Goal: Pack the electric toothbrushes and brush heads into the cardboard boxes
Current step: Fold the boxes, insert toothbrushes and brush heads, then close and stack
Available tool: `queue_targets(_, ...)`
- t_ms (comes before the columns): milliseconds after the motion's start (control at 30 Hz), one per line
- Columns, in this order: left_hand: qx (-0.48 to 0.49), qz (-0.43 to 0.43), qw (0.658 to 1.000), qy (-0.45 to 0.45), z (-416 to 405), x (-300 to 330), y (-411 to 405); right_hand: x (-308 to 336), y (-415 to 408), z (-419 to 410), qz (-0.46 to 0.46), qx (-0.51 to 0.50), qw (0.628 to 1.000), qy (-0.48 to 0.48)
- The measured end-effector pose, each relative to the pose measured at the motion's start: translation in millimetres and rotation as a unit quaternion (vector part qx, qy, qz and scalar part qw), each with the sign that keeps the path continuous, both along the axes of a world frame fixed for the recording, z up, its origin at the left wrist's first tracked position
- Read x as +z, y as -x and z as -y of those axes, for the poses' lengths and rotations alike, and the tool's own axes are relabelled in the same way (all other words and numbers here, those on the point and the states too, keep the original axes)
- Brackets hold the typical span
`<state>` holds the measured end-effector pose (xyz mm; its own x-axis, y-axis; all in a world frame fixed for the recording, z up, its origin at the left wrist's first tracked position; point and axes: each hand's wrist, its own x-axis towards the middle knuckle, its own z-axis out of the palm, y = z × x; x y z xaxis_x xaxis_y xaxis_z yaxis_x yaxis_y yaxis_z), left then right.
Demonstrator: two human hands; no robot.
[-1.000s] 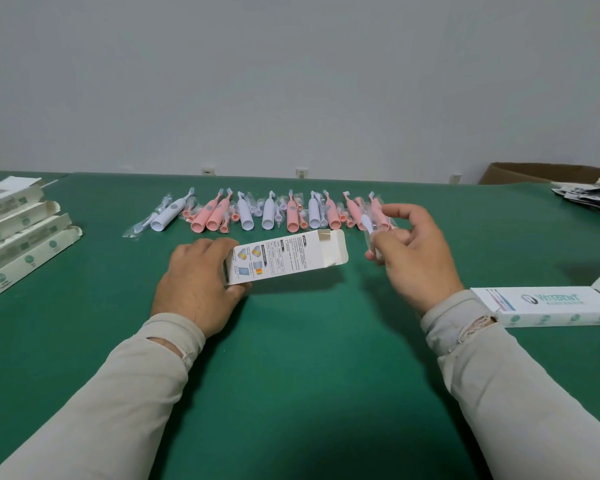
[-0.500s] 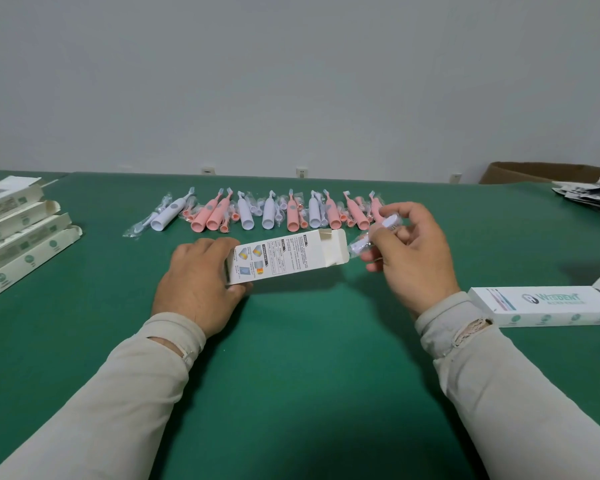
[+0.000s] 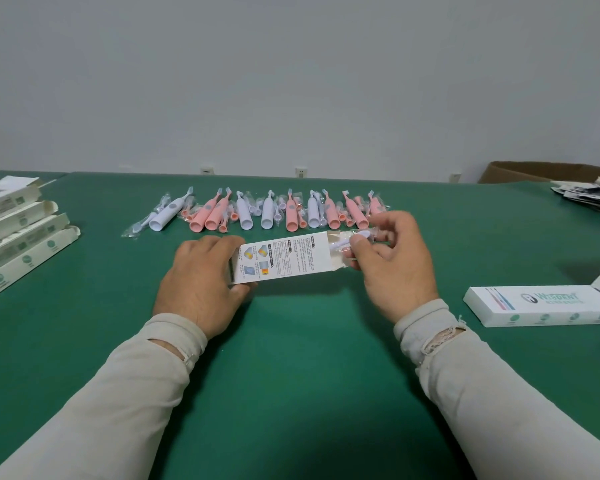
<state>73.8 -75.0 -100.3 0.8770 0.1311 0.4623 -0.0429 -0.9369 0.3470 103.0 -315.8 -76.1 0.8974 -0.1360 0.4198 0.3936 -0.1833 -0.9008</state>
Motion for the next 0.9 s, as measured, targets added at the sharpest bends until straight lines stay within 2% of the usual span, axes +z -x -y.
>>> queue_targets(133,-0.016,0.006,1.000,0.000,3.6,0.3,1.1,0.7,-1.2,0.2,-0.016,-0.034,0.997,-0.062)
queue_targets(267,-0.021,0.006,1.000,-0.005,3.7,0.4,1.7,-4.2,-2.6,2.3,-0.026,-0.110,0.991,0.071)
queue_targets(333,-0.022,0.007,1.000,-0.005,4.6,0.5,2.0,-6.1,-2.9,3.0,-0.022,-0.116,0.987,0.107)
queue_targets(433,-0.029,-0.002,1.000,-0.009,5.9,0.9,2.3,-7.9,-0.2,0.4,-0.017,-0.070,0.990,0.122)
queue_targets(533,-0.038,-0.005,0.999,-0.001,6.0,1.4,2.4,-9.1,0.7,-5.3,-0.037,0.008,0.995,0.095)
queue_targets(633,-0.043,0.001,0.999,0.000,7.4,1.5,2.9,-8.8,2.0,-9.8,-0.126,0.117,0.985,0.025)
queue_targets(700,-0.044,-0.004,0.999,-0.003,6.8,1.5,2.8,-9.6,2.2,-9.9,-0.166,0.152,0.974,0.032)
queue_targets(767,-0.040,-0.013,0.999,0.001,4.2,2.0,2.4,-7.1,0.8,-6.3,-0.133,0.146,0.979,0.043)
queue_targets(833,-0.035,-0.016,0.999,0.009,1.8,2.8,2.4,-1.1,-1.7,2.0,-0.069,0.096,0.992,0.039)
queue_targets(900,-0.030,-0.017,0.999,0.015,0.7,3.1,2.5,1.2,-3.6,13.9,-0.023,0.087,0.993,0.074)
